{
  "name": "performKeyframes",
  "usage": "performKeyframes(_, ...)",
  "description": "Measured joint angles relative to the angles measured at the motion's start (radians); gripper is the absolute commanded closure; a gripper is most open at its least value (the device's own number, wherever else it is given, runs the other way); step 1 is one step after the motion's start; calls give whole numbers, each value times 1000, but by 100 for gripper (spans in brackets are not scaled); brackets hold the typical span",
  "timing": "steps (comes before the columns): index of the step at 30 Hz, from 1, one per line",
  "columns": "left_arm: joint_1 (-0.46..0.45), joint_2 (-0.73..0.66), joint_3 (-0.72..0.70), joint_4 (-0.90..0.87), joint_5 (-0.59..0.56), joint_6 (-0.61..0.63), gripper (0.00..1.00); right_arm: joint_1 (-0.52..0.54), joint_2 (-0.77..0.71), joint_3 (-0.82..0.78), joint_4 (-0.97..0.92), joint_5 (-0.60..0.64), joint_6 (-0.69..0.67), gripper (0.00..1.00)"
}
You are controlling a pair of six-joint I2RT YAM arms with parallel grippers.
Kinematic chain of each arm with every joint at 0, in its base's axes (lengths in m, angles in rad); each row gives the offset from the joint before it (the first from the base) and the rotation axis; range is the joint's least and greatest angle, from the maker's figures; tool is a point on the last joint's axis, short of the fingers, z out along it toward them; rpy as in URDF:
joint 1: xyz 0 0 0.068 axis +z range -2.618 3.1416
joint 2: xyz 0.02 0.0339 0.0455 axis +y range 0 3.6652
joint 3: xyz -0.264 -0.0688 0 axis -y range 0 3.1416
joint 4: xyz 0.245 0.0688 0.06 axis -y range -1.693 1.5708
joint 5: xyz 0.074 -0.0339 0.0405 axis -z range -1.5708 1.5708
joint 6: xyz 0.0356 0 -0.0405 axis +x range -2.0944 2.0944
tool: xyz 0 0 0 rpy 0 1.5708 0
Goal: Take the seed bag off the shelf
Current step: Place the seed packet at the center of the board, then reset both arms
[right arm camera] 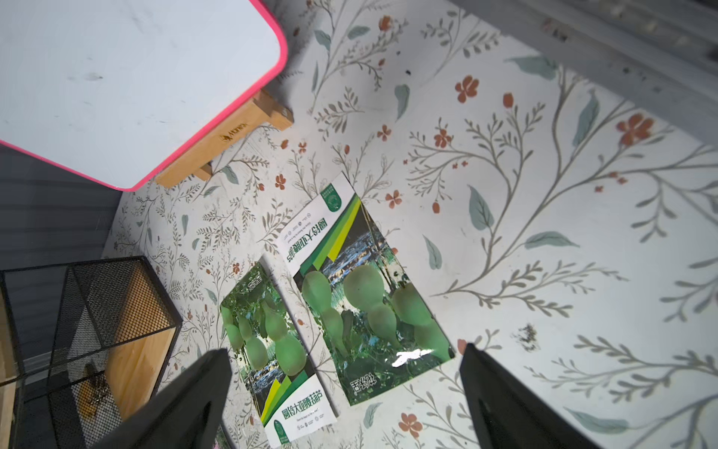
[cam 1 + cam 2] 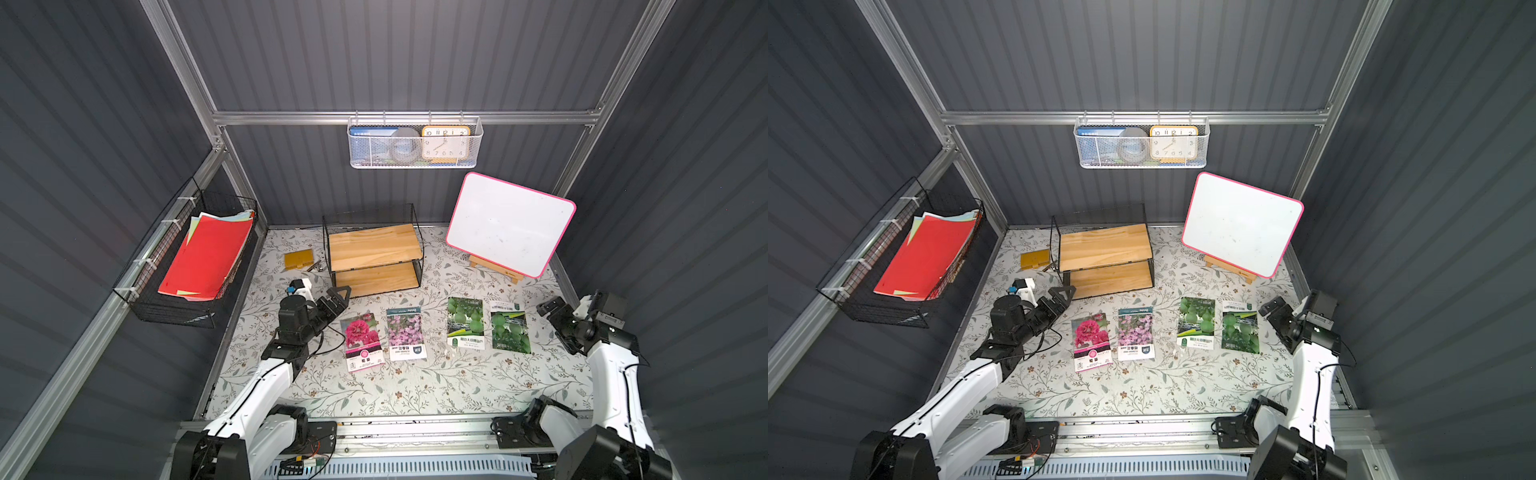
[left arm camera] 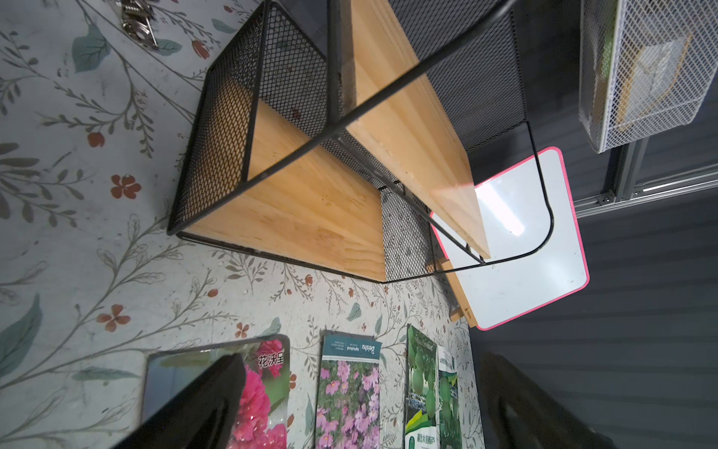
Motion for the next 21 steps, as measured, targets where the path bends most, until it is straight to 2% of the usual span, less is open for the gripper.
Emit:
performKeyframes(4,-2,15,5,81,-37,22,0,98,-44,34,-23,108,-22,1)
performKeyframes(10,-23,29,107,90,-194,143,0,374,-107,59,-3,315,-68,1)
performKeyframes(16,-73,-76,112,163,-502,270,0,433,-124,58,61,423,-99,1)
performKeyframes(21,-105,-114,113,203,-842,382,0,456,-113,36,124,472,-112,1)
